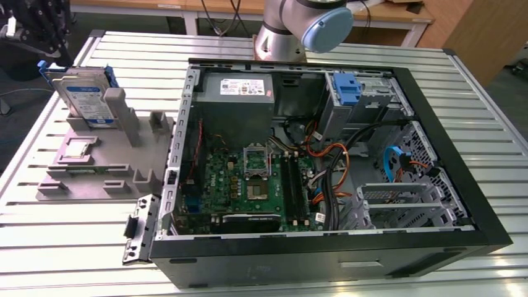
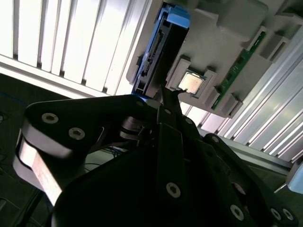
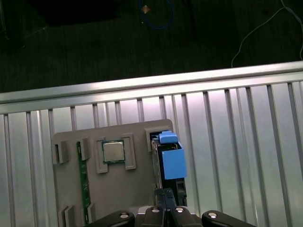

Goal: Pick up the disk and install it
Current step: 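Pick up the disk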

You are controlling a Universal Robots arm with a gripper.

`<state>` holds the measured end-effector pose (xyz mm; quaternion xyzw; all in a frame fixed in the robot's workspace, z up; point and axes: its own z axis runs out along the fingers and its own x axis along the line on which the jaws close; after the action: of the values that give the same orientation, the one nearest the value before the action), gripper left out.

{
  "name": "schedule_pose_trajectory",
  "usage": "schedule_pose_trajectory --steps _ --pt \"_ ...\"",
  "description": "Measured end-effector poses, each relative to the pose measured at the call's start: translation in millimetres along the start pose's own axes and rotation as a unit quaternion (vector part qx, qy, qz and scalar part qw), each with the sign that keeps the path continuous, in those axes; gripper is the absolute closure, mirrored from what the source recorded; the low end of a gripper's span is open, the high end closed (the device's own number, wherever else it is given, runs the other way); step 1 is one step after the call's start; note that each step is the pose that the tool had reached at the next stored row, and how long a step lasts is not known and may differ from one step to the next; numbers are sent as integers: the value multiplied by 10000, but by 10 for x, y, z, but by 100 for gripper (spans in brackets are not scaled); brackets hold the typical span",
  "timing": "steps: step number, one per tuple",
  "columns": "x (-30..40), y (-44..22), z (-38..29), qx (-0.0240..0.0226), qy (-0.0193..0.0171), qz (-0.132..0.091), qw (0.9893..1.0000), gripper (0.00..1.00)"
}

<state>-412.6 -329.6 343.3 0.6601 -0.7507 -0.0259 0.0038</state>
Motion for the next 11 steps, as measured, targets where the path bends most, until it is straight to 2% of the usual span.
schedule_pose_trajectory --steps 6,11 --pt "-11 -84 12 1 0 -3 10000 89" --pt "-17 -92 28 11 -20 -33 10000 89"
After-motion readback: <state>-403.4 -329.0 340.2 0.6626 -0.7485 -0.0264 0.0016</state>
